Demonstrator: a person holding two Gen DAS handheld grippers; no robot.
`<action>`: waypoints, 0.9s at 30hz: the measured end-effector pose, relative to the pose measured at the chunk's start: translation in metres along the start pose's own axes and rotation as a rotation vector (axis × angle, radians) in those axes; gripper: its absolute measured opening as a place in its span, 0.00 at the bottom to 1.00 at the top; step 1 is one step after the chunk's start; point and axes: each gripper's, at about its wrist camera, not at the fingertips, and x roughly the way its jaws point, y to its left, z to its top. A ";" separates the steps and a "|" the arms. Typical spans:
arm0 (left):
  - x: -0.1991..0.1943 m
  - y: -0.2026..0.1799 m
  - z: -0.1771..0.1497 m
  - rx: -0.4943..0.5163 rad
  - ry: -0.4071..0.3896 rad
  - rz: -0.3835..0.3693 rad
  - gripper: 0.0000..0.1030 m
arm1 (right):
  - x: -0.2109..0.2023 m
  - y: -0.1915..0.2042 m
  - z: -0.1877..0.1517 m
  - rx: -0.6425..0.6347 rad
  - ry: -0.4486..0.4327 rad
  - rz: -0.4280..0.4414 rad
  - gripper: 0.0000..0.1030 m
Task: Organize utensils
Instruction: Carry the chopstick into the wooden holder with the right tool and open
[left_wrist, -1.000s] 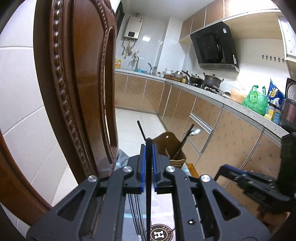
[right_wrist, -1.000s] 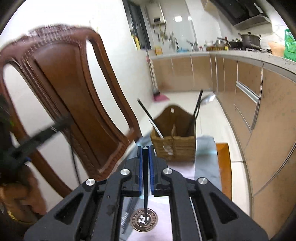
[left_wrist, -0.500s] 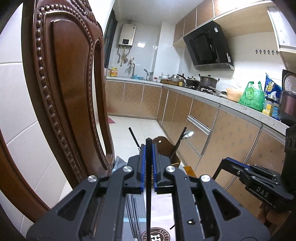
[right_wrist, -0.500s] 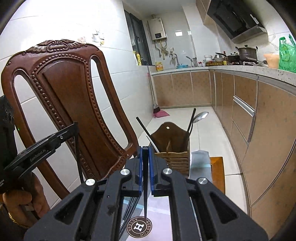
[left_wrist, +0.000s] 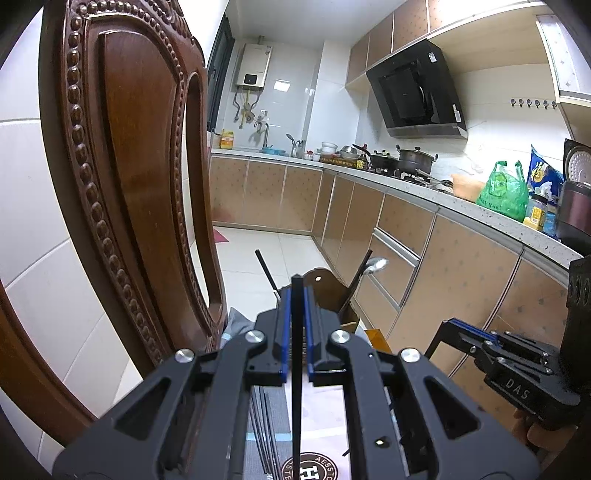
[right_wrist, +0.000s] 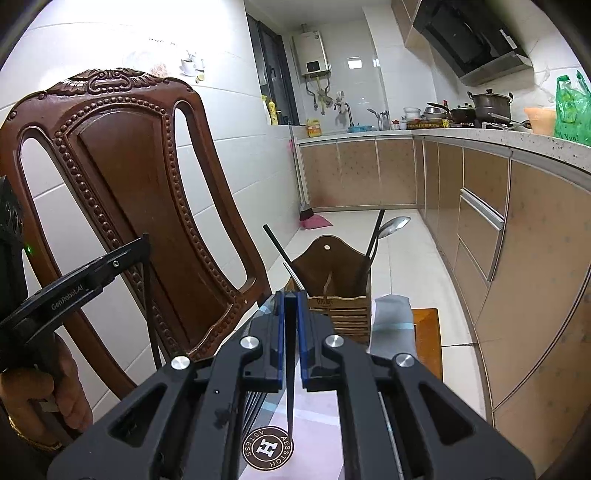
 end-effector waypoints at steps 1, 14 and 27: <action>0.000 0.000 0.000 -0.001 0.000 0.000 0.06 | 0.001 0.001 0.000 -0.002 0.001 -0.002 0.07; 0.001 0.019 0.001 -0.040 -0.009 -0.010 0.06 | 0.027 0.030 0.100 -0.130 -0.109 -0.087 0.07; 0.002 0.039 0.000 -0.079 -0.004 0.007 0.06 | 0.139 -0.021 0.132 -0.051 -0.144 -0.250 0.07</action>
